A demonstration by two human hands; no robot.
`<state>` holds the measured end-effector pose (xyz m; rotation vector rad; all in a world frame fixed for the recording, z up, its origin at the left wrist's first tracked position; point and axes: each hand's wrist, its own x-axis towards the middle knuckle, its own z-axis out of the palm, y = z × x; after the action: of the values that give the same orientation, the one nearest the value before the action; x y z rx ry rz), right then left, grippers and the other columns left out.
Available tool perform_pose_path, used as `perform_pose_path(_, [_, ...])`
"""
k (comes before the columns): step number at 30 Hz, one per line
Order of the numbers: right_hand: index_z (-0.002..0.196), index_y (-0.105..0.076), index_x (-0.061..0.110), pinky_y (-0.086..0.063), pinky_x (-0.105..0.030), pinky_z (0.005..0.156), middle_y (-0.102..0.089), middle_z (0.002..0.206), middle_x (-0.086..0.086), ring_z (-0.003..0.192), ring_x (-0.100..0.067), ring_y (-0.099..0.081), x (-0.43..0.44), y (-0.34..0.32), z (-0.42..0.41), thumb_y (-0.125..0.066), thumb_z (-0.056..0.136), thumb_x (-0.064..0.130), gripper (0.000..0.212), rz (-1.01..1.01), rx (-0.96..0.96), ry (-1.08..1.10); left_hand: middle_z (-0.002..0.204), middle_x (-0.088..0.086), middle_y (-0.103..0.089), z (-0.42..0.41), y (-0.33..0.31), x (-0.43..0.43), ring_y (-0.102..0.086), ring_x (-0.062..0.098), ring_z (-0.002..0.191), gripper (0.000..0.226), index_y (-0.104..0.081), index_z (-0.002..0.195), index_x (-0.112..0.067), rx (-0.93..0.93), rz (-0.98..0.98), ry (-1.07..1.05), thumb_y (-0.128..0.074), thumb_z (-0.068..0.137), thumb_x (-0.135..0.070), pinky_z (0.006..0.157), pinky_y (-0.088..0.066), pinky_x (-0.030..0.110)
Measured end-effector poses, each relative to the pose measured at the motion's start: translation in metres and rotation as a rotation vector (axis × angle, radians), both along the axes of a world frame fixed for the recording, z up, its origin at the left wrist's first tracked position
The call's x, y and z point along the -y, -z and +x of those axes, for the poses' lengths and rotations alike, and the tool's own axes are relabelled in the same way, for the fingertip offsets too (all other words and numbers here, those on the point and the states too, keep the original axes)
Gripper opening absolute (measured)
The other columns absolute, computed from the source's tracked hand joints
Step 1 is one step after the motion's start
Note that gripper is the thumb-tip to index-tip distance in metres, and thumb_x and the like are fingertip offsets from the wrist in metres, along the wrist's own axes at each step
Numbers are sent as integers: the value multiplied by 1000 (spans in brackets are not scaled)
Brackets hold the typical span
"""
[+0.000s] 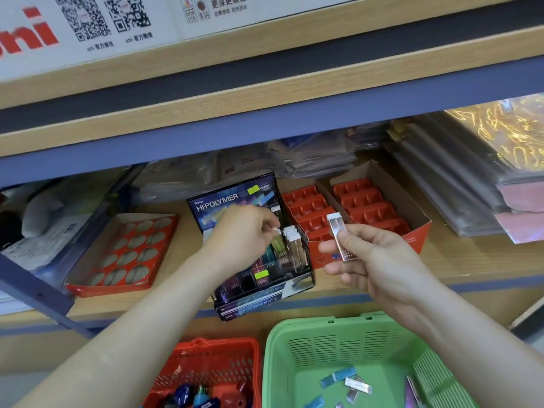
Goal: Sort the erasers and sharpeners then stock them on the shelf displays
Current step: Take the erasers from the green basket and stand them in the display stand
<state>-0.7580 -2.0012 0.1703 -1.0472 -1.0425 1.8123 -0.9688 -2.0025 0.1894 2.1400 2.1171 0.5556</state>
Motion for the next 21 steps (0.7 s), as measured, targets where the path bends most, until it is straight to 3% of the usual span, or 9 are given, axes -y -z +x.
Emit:
perform_pose_path(2, [121,-57,2,-54,-22,50,-71,96,-14,62,-20,-71,0,1,-1,-55,96,10,27,-42,-41,8,88,-7,-62,2,7,-2,-61,13,87,15,-71,103,-18,-119,33,65,-62,92,-23,80,-46,24])
perform_pose_path(6, [134,-47,-3,-58,-22,60,-61,118,-28,82,-28,-74,-1,4,-1,-49,95,-7,39,-97,-105,-42,103,1,-63,5,12,-3,-59,19,95,19,-69,107,-18,-244,52,106,-58,93,-23,83,-47,31])
perform_pose_path(10, [131,-51,-1,-57,-22,57,-63,116,-26,80,-27,-74,1,3,-1,-52,94,-6,37,-83,-74,-30,103,1,-66,5,10,-5,-60,19,95,20,-68,109,-17,-251,28,93,-59,93,-25,86,-48,32])
perform_pose_path(12, [126,-55,1,-56,-23,55,-67,106,-20,76,-24,-74,2,3,-1,-55,93,-5,33,-65,-42,-9,99,-3,-68,4,6,-5,-61,13,91,19,-70,108,-19,-160,18,46,-63,91,-25,88,-48,30])
perform_pose_path(16, [117,-61,4,-53,-22,52,-72,79,-10,64,-16,-68,1,2,-1,-57,93,-2,25,-57,-40,41,87,-11,-65,-9,-20,-6,-61,6,84,8,-68,93,-26,169,-30,-52,-65,89,-19,74,-48,21])
perform_pose_path(21, [117,-61,4,-53,-22,55,-70,84,-13,66,-17,-67,-4,3,2,-58,92,-1,25,-61,-107,76,85,-4,-67,-22,-32,-28,-62,11,79,9,-63,88,-26,355,54,-121,-65,89,-18,70,-50,25])
